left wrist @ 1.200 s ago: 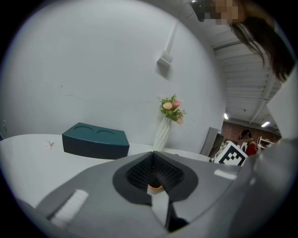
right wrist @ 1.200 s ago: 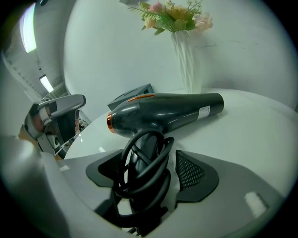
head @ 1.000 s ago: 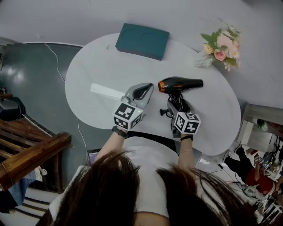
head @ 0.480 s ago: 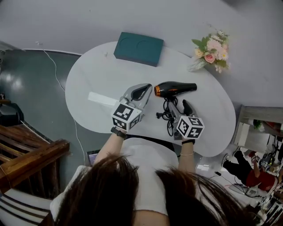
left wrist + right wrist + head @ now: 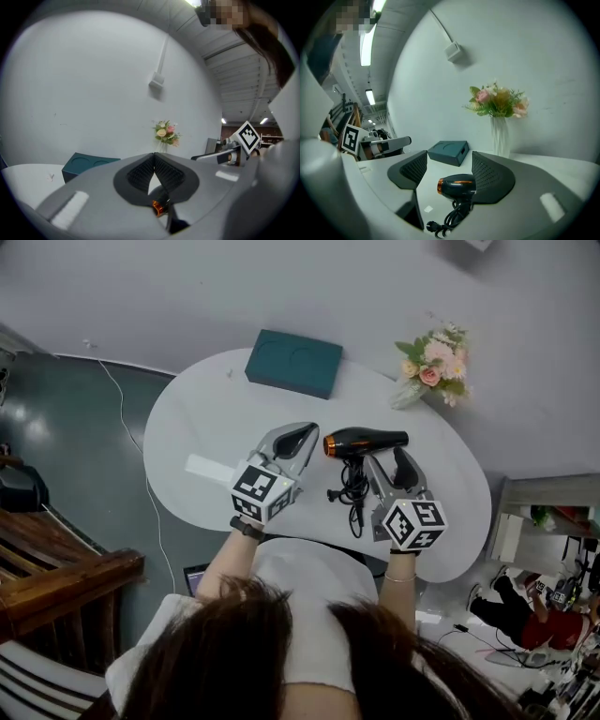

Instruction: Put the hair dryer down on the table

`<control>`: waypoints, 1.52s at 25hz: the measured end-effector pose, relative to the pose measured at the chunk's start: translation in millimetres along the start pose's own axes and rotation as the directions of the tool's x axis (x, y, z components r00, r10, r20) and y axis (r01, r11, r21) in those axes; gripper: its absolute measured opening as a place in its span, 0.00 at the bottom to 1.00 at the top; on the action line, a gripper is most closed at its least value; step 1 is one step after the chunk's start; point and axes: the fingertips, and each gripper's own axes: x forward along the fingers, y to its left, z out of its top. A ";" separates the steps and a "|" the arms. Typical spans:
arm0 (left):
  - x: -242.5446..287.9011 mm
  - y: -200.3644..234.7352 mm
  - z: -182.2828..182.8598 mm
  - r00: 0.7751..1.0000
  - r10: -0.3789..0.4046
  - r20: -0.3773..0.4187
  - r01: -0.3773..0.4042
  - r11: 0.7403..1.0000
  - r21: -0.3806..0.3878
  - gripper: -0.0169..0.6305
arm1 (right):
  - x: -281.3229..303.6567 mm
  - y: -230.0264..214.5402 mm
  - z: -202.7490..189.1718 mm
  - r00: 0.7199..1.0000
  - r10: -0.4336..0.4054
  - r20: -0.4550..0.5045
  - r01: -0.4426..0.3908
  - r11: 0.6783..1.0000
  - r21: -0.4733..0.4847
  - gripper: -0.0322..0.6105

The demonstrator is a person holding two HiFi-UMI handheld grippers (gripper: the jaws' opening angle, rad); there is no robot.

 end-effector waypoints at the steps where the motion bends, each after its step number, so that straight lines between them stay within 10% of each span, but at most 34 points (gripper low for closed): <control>1: -1.0 -1.8 3.6 1.000 -0.004 0.005 0.004 1.000 0.003 0.12 | -2.8 2.5 8.8 1.000 0.005 0.021 -0.005 1.000 -0.012 0.51; 26: -12.4 -17.4 77.3 0.994 -0.034 0.099 0.026 0.996 0.081 0.12 | -39.1 13.2 96.3 0.974 0.025 0.226 0.004 0.991 -0.130 0.07; 38: -17.8 5.0 65.0 0.997 -0.010 0.073 0.006 0.999 0.051 0.12 | -25.6 10.7 83.0 0.982 -0.008 0.191 0.032 0.992 -0.119 0.05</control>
